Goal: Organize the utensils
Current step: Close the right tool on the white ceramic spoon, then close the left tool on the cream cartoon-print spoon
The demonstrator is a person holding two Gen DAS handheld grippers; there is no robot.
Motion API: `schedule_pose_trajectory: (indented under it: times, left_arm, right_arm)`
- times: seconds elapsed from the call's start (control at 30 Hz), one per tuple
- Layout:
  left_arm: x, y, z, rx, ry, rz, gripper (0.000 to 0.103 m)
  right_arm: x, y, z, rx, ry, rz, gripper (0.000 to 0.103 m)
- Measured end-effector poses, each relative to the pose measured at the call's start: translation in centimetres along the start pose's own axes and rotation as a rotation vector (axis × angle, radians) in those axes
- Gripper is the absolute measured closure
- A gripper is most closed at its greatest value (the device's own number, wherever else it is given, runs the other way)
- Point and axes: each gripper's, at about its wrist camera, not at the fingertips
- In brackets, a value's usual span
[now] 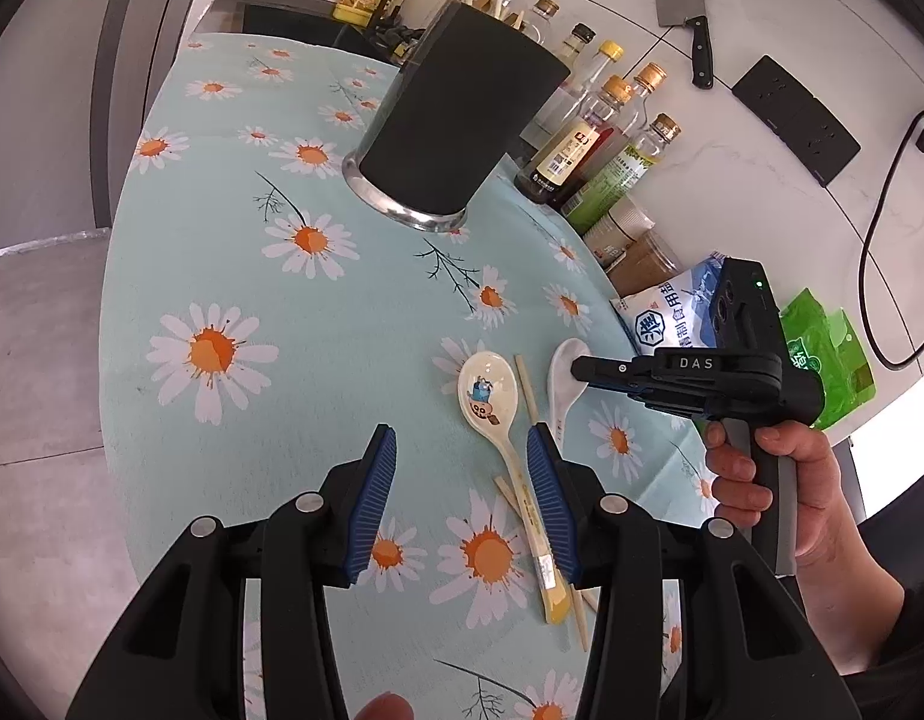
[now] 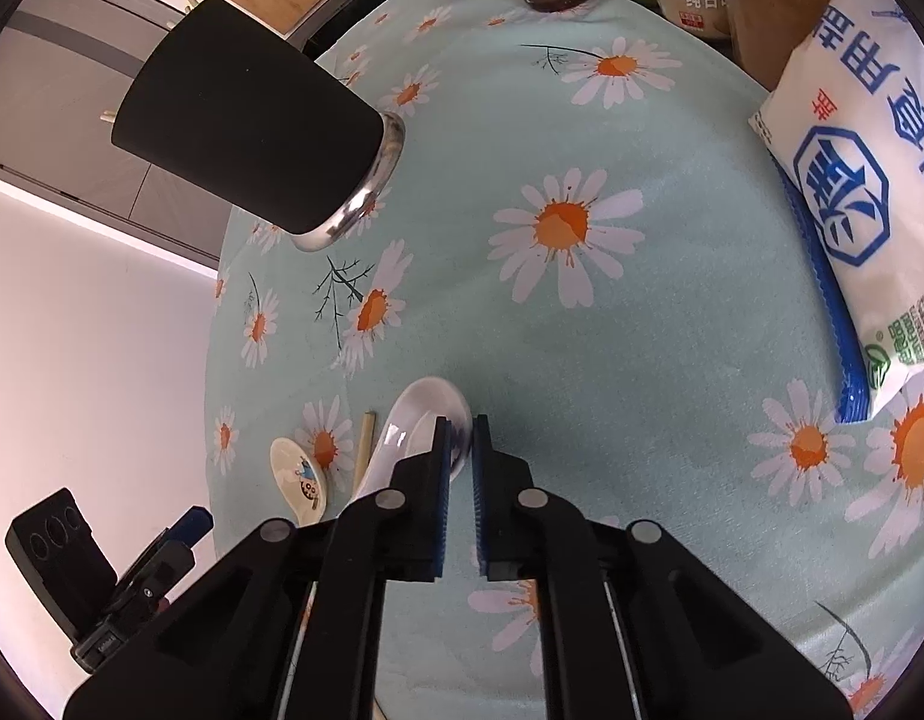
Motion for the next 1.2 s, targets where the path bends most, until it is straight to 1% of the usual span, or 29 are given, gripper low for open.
schedule_pose_trajectory:
  times: [0.13, 0.43, 0.6, 0.93, 1.1, 1.2]
  left_arm:
    - [-0.4, 0.2, -0.3, -0.003, 0.001, 0.005, 0.059]
    - [-1.2, 0.4, -0.5, -0.011, 0.023, 0.011, 0.059]
    - [-1.4, 0.8, -1.5, -0.049, 0.039, -0.002, 0.059]
    - [-0.8, 1.7, -4.1, -0.124, 0.044, -0.057, 0.059]
    - [-0.7, 2.4, -5.5, -0.160, 0.053, -0.065, 0.059]
    - [-0.9, 2.7, -6.3, -0.177, 0.026, -0.055, 0.060]
  right_arm:
    - [-0.2, 0.0, 0.3, 0.004, 0.004, 0.025, 0.097]
    - [-1.0, 0.1, 2.0, 0.013, 0.017, 0.090, 0.098]
    - [-1.7, 0.0, 3.2, 0.017, 0.025, 0.134, 0.098]
    - [-3.9, -1.1, 7.1, 0.069, 0.002, 0.286, 0.098]
    - [-4.1, -1.5, 9.3, 0.102, -0.005, 0.310, 0.098]
    - [-4.0, -1.7, 10.3, 0.118, -0.011, 0.310, 0.098]
Point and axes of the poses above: each gripper's, at about its wrist camera, not at the fingertips, and z roughly against the way its jaws point, x to its right, y to its top, and after that the axes turned 9 degrees about -y, right-handed
